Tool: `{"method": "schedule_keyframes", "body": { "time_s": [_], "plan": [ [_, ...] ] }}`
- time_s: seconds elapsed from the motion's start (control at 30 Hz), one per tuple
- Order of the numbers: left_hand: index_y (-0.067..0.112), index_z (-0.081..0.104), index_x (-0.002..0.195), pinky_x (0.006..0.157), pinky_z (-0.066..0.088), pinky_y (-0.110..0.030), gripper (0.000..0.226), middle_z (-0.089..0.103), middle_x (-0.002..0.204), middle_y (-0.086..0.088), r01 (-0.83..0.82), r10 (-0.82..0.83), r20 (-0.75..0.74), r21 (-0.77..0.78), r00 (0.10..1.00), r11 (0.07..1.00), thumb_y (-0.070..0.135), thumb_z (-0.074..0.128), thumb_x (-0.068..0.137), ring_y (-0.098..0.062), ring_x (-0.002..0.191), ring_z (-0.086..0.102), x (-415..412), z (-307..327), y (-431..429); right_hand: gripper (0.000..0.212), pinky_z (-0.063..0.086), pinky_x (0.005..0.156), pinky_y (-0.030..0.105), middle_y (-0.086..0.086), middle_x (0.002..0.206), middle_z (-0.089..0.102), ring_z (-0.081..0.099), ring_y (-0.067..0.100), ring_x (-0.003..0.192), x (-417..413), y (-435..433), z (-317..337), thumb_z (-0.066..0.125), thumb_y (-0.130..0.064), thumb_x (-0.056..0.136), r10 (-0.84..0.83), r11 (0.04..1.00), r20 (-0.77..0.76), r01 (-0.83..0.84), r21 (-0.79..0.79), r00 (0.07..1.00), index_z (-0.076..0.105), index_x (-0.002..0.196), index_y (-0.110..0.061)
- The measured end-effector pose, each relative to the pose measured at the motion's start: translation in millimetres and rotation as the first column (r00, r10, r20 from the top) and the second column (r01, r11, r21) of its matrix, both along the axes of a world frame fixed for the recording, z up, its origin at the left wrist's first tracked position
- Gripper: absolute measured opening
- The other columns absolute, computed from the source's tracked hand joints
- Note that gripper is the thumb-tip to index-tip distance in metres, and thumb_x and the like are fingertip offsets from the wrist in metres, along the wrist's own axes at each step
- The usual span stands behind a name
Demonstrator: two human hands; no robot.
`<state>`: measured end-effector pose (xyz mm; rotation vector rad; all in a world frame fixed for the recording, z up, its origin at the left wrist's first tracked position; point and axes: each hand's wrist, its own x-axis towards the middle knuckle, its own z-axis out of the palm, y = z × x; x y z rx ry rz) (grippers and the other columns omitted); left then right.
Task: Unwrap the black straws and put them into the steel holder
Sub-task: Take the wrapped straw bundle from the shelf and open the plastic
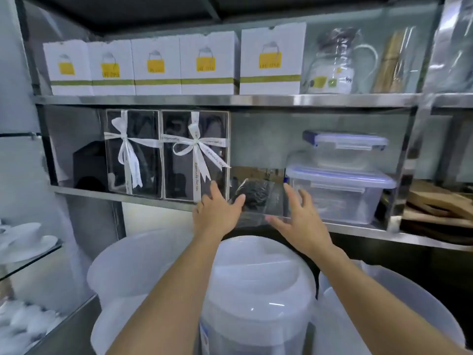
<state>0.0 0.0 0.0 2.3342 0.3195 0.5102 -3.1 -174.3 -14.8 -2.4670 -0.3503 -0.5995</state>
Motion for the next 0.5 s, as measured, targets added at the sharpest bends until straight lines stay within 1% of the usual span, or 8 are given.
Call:
{"method": "schedule_keyframes", "body": {
  "time_s": [0.03,0.1,0.13,0.2,0.3,0.37,0.43,0.5],
  "plan": [
    [0.025,0.005,0.146,0.111,0.026,-0.048,0.078,0.027,0.152,-0.014,0.025,-0.030,-0.027,-0.155,0.999,0.988,0.058,0.043,0.086,-0.035,0.136,0.030,2.6,1.2,-0.3,0.075,0.037,0.107,0.045,0.006,0.156,0.010,0.030,0.030,0.137,3.3,-1.5,-0.8,0.059,-0.036,0.087,0.084,0.996,-0.051,-0.084,-0.007,0.995,0.012,0.145,-0.035],
    [0.025,0.011,0.144,0.106,0.035,-0.045,0.072,0.039,0.144,-0.010,0.080,-0.102,-0.032,-0.405,0.994,0.911,0.046,0.050,0.087,-0.034,0.127,0.042,10.8,-3.2,0.4,0.075,0.041,0.103,0.039,0.003,0.153,0.016,0.036,0.027,0.131,9.6,-3.6,-1.9,0.058,-0.010,0.085,0.215,0.963,-0.141,-0.233,-0.134,0.966,0.018,0.144,-0.034],
    [0.024,0.016,0.142,0.101,0.041,-0.044,0.067,0.046,0.137,-0.008,0.090,-0.112,-0.019,-0.470,0.993,0.878,0.040,0.052,0.088,-0.033,0.120,0.049,13.9,-2.6,2.4,0.078,0.043,0.100,0.038,0.002,0.152,0.019,0.039,0.026,0.127,13.1,-6.6,-2.0,0.056,0.000,0.082,0.243,0.946,-0.179,-0.274,-0.172,0.953,0.020,0.143,-0.034],
    [0.019,0.031,0.135,0.084,0.053,-0.040,0.055,0.054,0.118,-0.005,0.095,-0.136,-0.037,-0.533,0.990,0.841,0.028,0.057,0.087,-0.028,0.097,0.059,13.9,-4.5,3.0,0.084,0.045,0.099,0.039,0.003,0.152,0.018,0.039,0.028,0.127,18.7,-5.9,-2.3,0.054,0.008,0.079,0.231,0.930,-0.203,-0.277,-0.241,0.952,0.021,0.143,-0.035],
    [0.003,0.054,0.112,0.067,0.059,-0.032,0.027,0.062,0.097,-0.013,0.107,-0.151,-0.038,-0.543,0.988,0.833,0.004,0.058,0.086,-0.020,0.065,0.058,16.4,-3.5,4.6,0.084,0.044,0.101,0.043,0.003,0.155,0.012,0.032,0.030,0.134,27.7,-2.0,-1.6,0.057,0.004,0.080,0.151,0.894,-0.176,-0.210,-0.396,0.973,0.019,0.141,-0.039],
    [-0.002,0.059,0.097,0.058,0.057,-0.023,0.013,0.062,0.081,-0.012,0.112,-0.164,-0.031,-0.599,0.986,0.793,-0.003,0.058,0.085,-0.018,0.059,0.059,11.5,0.1,3.6,0.076,0.048,0.092,0.039,0.004,0.152,0.019,0.038,0.029,0.129,27.7,1.9,0.2,0.060,-0.007,0.082,0.126,0.859,-0.107,-0.163,-0.486,0.986,0.021,0.140,-0.037],
    [-0.004,0.061,0.095,0.061,0.057,-0.021,0.012,0.060,0.075,-0.011,0.131,-0.187,-0.019,-0.646,0.982,0.752,-0.004,0.061,0.083,-0.018,0.062,0.062,5.8,4.0,0.3,0.059,0.047,0.078,0.036,0.005,0.143,0.034,0.046,0.027,0.119,25.1,3.9,0.4,0.056,-0.012,0.087,0.126,0.849,0.013,-0.101,-0.519,0.992,0.030,0.136,-0.029],
    [-0.004,0.062,0.099,0.075,0.058,-0.027,0.017,0.062,0.079,-0.011,0.154,-0.211,-0.015,-0.632,0.977,0.759,0.001,0.063,0.083,-0.018,0.068,0.064,1.5,5.5,-2.9,0.037,0.039,0.066,0.032,0.007,0.125,0.051,0.052,0.026,0.105,20.1,3.2,1.5,0.050,-0.011,0.090,0.157,0.863,0.144,-0.065,-0.502,0.977,0.044,0.126,-0.019]
  ]
}}
